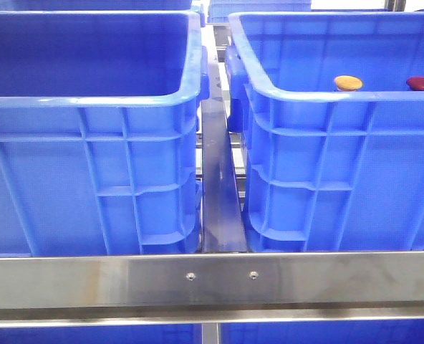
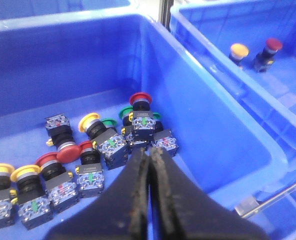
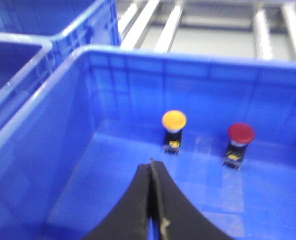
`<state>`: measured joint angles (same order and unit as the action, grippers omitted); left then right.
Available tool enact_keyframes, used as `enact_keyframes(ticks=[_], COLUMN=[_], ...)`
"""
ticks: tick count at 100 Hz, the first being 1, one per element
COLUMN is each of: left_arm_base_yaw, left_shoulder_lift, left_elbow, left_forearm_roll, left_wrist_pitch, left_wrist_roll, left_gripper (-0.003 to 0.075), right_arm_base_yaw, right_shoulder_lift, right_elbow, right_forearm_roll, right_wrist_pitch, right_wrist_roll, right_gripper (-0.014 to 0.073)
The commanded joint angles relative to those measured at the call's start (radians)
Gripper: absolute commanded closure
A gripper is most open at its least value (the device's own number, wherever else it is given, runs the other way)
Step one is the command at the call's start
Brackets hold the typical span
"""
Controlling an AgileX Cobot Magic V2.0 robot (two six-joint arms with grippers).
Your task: Pick red and yellow buttons and place in box
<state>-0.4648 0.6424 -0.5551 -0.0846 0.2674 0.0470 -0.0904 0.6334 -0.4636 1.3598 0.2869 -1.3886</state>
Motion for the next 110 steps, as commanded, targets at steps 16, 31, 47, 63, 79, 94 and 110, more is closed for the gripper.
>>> enact_keyframes(ticks=[16, 31, 47, 63, 79, 94, 110], left_arm_base_yaw=[0.003, 0.003, 0.003, 0.003, 0.003, 0.003, 0.003], left_shoulder_lift=[-0.145, -0.172, -0.172, -0.172, -0.172, -0.172, -0.172], left_elbow=[0.076, 0.086, 0.086, 0.086, 0.086, 0.086, 0.086], left_forearm_roll=[-0.001, -0.001, -0.001, -0.001, -0.001, -0.001, -0.001], left_wrist_pitch=[-0.096, -0.084, -0.084, -0.084, -0.084, -0.084, -0.084], left_wrist_roll=[-0.011, -0.011, -0.011, -0.011, -0.011, -0.011, -0.011], left_gripper=[0.0740, 0.0740, 0.0740, 0.0740, 0.0740, 0.0740, 0.0740], right_arm_base_yaw=[0.002, 0.002, 0.002, 0.002, 0.002, 0.002, 0.002], right_shoulder_lift=[-0.282, -0.363, -0.367, -0.367, -0.367, -0.367, -0.367], right_elbow=[0.097, 0.128, 0.128, 0.128, 0.128, 0.128, 0.128], right_forearm_roll=[0.031, 0.031, 0.032, 0.032, 0.032, 0.032, 0.032], right_wrist_pitch=[-0.024, -0.014, 0.087, 0.161, 0.198, 0.202, 0.202], right_wrist_roll=[-0.011, -0.010, -0.010, -0.010, -0.010, -0.010, -0.010], right_gripper=[0.0657, 0.0661, 0.0660, 0.0660, 0.0660, 0.0660, 0.0660])
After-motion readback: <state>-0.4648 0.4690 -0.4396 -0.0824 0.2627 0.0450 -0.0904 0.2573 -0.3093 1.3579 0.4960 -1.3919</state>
